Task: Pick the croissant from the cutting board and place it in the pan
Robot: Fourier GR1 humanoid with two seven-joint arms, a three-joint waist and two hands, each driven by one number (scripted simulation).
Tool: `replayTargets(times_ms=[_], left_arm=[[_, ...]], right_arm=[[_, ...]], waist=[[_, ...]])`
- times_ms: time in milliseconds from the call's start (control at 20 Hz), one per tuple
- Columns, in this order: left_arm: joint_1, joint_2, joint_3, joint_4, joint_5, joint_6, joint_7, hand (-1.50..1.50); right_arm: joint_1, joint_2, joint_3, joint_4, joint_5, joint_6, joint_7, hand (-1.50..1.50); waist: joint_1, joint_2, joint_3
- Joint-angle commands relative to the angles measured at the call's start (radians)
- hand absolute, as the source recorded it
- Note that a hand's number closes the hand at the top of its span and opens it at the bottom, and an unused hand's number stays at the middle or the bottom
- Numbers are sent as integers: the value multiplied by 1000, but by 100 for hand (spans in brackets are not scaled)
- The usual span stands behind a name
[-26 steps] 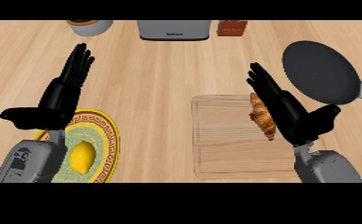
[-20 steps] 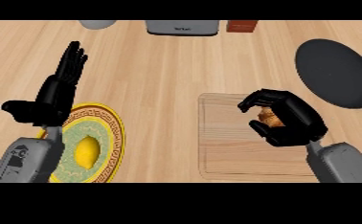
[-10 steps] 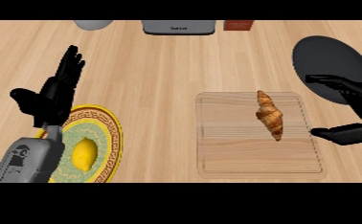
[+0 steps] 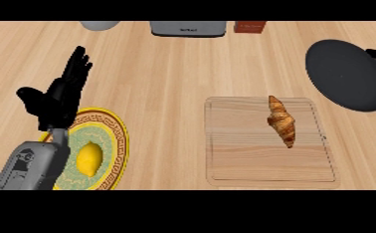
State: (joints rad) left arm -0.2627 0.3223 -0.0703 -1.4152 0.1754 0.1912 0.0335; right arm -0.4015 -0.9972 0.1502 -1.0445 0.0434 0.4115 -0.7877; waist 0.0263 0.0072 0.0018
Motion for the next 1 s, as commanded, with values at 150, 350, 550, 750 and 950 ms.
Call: replayTargets(times_ms=[150,350,550,750,950], left_arm=[[-8,9,35,-4,4,-29,20,0],[-33,-11,27,-42,-29,14,87,0],[-9,-21,33,-4,-39,-6,32,0],[9,1,61,-7,-28,-35,6,0],[64,-27,42,-91,-50,-12,54,0]], right_arm=[[-182,-8,30,37,96,128,-7,-150],[-228,53,47,-1,155,74,57,-150],[-233,144,89,-21,148,107,115,-150],[-205,155,107,-148,90,193,168,-150],[-88,107,84,-262,124,178,160,-150]], waist=[[-12,-4,-2],[-16,-6,-2],[-17,-5,-2],[-28,-9,-3],[-31,-11,-2]])
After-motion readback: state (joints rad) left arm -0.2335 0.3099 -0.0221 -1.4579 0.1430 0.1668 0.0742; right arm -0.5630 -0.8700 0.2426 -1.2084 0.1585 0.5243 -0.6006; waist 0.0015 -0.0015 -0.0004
